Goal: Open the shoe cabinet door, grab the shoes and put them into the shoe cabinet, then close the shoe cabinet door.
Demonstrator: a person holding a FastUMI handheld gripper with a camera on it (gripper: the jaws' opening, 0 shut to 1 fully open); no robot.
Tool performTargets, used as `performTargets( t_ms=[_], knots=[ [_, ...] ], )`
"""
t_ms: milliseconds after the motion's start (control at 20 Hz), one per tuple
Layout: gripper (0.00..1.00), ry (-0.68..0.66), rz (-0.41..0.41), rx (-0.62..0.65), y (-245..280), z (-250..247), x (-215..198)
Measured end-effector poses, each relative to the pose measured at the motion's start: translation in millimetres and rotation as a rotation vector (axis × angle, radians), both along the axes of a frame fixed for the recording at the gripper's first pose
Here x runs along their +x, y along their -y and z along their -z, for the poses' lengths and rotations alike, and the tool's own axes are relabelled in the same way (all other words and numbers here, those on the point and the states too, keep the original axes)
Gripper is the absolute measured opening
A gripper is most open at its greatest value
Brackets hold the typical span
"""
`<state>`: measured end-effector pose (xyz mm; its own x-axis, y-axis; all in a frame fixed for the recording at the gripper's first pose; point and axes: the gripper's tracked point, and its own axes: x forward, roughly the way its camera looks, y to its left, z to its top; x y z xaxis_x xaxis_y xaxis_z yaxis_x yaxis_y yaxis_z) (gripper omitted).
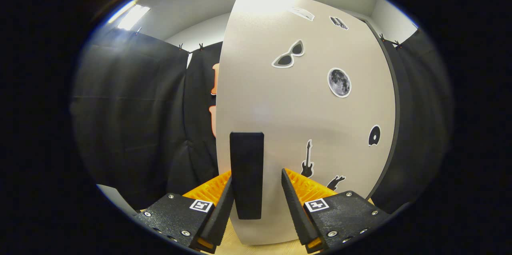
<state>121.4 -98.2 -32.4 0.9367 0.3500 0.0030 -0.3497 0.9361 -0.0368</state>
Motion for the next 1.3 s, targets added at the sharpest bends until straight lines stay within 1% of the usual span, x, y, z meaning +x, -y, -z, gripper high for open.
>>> performTargets(
  t_ms=[250, 500, 700, 1150, 1200, 1250, 1300],
  knots=[
    [0.70, -0.014, 0.045, 0.001, -5.1, 7.6, 16.3],
    [0.74, 0.022, 0.138, -0.089, -8.2, 13.9, 28.0],
    [0.74, 0.013, 0.170, -0.069, -7.9, 14.0, 32.3],
    [0.76, 0.002, 0.201, -0.053, -5.6, 14.4, 38.4],
    [0.76, -0.005, 0.185, -0.040, -8.7, 14.4, 36.5],
    [0.76, -0.022, 0.144, -0.018, -17.5, 17.2, 33.0],
    [0.76, -0.037, 0.122, 0.000, -23.2, 19.2, 27.8]
  ],
)
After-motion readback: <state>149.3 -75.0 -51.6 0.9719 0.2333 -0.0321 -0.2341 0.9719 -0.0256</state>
